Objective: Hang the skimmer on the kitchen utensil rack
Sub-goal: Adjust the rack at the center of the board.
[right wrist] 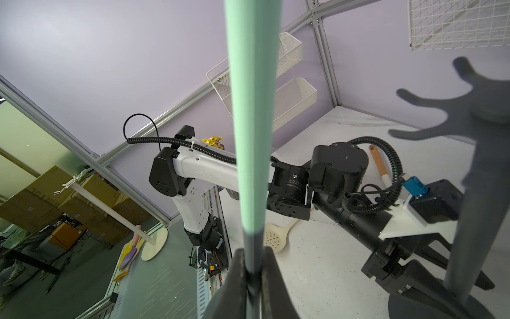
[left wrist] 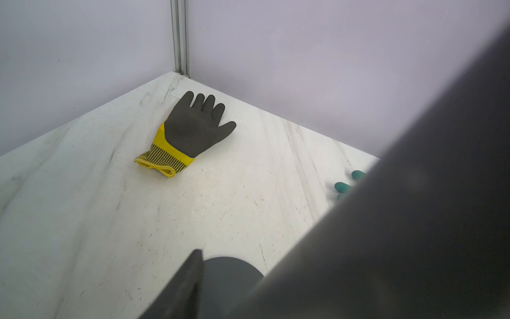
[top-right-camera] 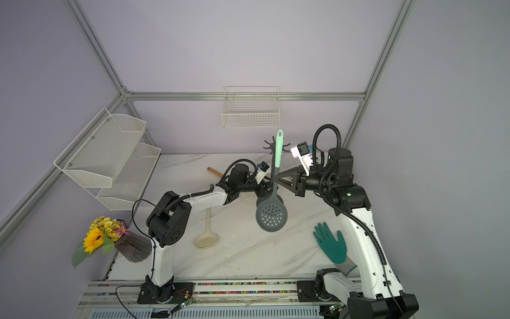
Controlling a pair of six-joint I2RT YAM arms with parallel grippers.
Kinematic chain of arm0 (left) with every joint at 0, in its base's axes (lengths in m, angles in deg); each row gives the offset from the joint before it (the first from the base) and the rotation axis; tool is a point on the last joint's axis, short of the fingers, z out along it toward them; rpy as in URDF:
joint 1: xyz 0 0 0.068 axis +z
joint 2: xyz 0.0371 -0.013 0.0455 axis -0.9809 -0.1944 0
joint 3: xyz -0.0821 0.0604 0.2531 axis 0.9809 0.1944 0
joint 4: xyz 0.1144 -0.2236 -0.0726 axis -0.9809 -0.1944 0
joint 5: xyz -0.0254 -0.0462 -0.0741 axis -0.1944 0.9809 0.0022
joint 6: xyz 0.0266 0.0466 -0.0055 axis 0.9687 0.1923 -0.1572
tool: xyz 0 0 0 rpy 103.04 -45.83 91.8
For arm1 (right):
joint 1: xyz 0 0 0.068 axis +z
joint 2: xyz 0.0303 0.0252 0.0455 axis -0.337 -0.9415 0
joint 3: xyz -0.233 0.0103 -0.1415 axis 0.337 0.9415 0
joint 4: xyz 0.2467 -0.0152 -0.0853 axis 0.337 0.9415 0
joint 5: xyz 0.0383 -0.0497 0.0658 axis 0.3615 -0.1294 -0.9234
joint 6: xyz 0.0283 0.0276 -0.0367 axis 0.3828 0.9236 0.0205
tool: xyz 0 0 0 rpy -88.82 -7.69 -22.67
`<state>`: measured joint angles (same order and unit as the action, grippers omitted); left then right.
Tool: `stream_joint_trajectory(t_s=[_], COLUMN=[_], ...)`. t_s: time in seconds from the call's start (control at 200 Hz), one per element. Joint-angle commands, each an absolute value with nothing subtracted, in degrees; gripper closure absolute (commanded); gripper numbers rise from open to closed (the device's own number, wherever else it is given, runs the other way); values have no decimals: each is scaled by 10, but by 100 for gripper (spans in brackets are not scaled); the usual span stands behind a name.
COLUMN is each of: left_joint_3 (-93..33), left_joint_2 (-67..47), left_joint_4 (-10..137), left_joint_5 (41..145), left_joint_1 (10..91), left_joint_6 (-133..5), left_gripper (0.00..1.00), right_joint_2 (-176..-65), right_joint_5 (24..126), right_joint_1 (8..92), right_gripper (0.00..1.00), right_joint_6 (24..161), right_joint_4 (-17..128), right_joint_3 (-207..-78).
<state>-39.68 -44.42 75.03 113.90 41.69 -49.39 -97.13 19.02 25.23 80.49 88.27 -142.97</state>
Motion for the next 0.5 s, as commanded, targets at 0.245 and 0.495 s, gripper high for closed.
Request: stream_joint_trajectory(t_s=[0.245,0.495], left_joint_3=[-377,-356], left_joint_2=[-409,-397], left_joint_4=[774,755], left_joint_5=[1113,1103], left_joint_1=[419,421], left_joint_6=[-465,-449], left_gripper=[91,90], right_joint_2=[-954,-944], right_joint_5=[187,163], right_joint_1=[247,246], right_gripper=[100,100], right_joint_6=[796,807], right_joint_4=[874,860], right_joint_3=[-1403,-1345])
